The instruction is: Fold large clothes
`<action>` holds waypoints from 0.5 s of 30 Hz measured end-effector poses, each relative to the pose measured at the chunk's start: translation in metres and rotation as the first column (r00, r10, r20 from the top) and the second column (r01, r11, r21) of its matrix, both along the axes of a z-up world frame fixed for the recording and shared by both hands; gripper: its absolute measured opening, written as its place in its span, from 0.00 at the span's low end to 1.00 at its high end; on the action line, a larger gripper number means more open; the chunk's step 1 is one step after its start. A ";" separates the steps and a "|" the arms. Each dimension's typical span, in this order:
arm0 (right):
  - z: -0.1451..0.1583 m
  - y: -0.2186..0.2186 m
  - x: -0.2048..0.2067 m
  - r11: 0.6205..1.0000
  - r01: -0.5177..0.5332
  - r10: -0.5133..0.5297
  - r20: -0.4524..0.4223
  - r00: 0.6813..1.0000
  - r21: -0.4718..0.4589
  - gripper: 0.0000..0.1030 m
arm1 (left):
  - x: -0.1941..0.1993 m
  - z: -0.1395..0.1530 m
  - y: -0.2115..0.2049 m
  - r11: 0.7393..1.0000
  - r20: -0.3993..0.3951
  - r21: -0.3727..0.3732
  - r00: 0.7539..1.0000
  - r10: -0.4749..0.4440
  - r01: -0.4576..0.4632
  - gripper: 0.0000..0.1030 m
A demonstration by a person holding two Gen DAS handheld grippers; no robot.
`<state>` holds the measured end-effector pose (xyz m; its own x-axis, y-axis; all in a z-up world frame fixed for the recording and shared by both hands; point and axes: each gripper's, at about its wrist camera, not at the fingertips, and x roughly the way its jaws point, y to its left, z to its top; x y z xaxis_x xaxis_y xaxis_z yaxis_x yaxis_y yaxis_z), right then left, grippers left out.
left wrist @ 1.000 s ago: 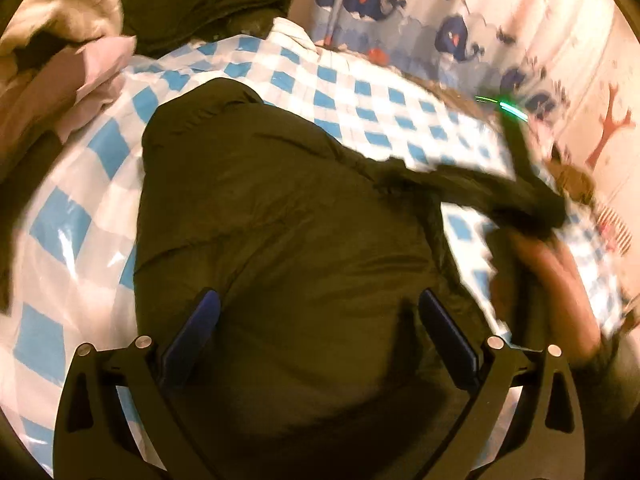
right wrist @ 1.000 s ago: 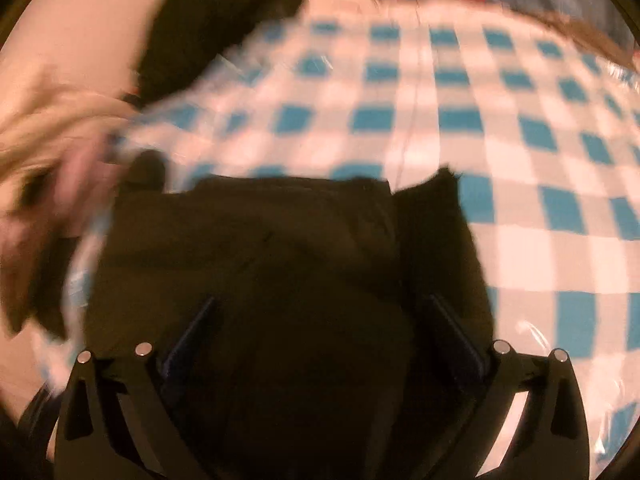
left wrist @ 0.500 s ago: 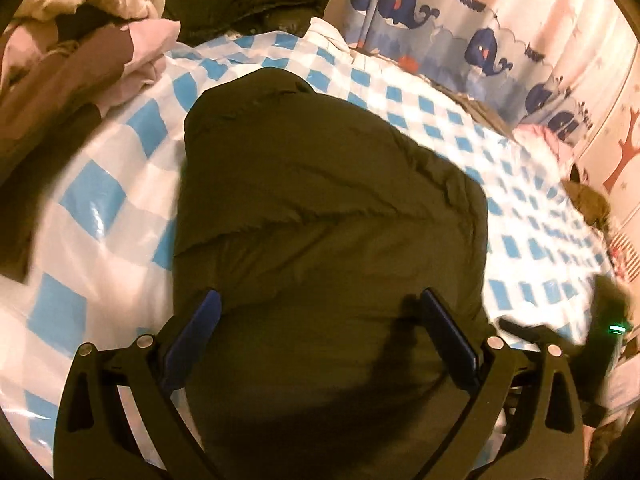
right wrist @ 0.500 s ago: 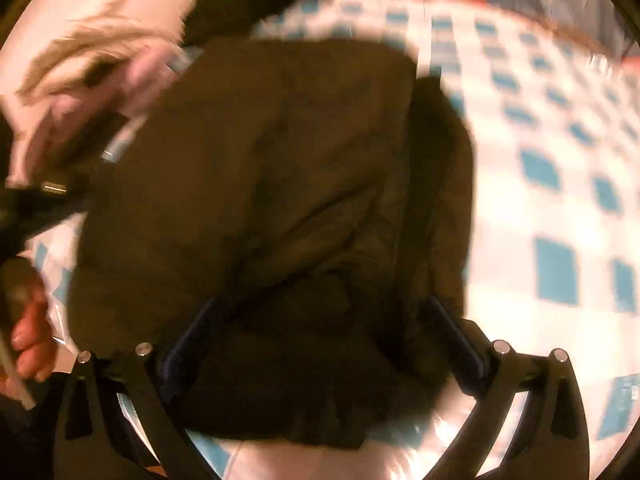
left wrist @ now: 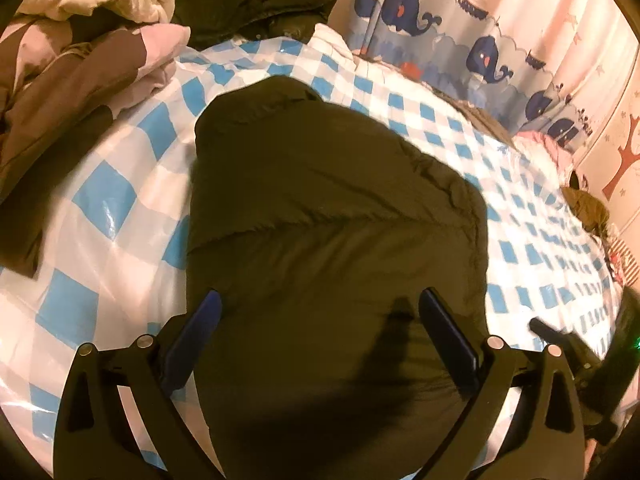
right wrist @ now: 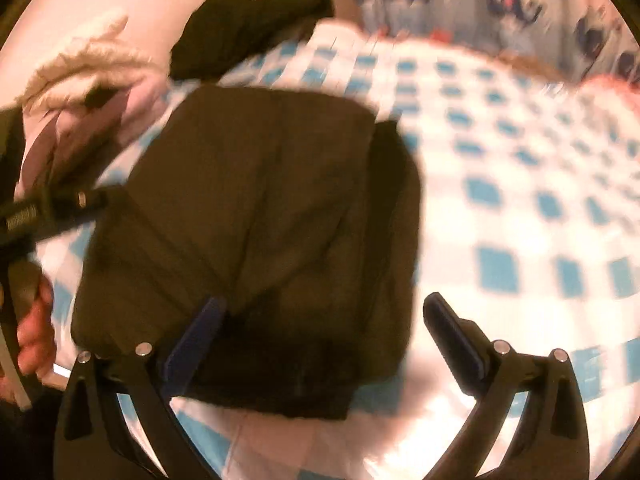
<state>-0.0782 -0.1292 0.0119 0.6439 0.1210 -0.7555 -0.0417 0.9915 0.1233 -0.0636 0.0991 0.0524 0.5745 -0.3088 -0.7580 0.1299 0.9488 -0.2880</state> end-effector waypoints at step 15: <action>0.053 0.024 -0.009 0.999 0.040 -0.036 0.167 0.985 -0.020 0.95 | -0.029 0.031 -0.010 0.988 0.190 0.132 0.980 0.051 -0.077 0.92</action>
<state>-0.0871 -0.1054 0.0646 0.7650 0.0773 -0.6394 -0.0216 0.9953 0.0945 -0.0922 0.0887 0.0832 0.7244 -0.1668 -0.6688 0.1065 0.9857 -0.1305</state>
